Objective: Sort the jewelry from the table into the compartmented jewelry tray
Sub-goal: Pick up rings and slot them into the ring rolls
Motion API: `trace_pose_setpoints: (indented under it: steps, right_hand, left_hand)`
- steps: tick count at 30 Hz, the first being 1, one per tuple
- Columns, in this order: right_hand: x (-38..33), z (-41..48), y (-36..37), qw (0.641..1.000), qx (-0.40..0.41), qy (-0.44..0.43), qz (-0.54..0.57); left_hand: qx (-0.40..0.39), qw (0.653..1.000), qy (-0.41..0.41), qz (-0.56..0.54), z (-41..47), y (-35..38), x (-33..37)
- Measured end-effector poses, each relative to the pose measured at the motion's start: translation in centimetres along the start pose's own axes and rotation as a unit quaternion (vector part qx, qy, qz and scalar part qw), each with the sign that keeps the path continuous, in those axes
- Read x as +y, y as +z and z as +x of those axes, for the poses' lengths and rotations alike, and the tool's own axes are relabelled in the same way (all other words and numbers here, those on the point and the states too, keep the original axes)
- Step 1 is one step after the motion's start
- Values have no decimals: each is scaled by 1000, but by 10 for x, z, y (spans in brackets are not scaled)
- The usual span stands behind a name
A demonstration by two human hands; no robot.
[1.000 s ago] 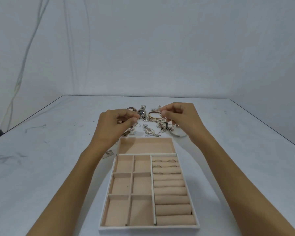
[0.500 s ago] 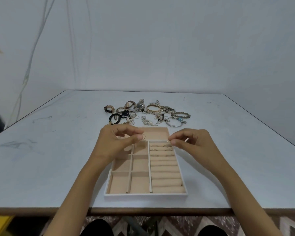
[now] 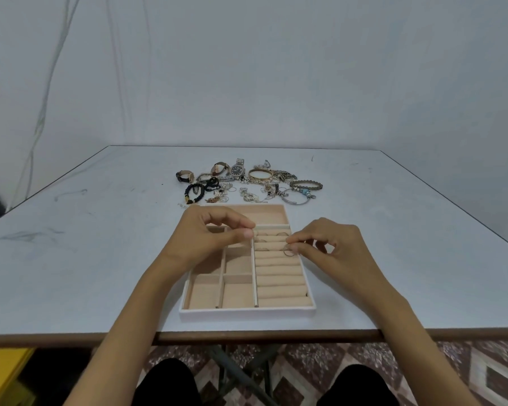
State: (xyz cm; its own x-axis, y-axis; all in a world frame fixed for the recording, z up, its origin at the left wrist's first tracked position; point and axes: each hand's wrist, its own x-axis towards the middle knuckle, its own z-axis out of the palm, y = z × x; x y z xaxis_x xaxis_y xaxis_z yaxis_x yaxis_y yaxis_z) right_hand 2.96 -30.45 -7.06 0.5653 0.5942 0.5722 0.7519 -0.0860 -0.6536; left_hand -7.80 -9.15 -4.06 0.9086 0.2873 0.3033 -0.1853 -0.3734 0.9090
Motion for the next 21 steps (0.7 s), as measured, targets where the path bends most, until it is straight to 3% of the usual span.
trace_pose_setpoints:
  steps: [9,21]
  right_hand:
    - [5,3,4,998,-8,-38,-53]
    - [-3,1,3,999,-42,30,0]
  left_hand:
    - [4,1000,-4,8,1,1,-2]
    - [2,1000,8,16,2,0,-5]
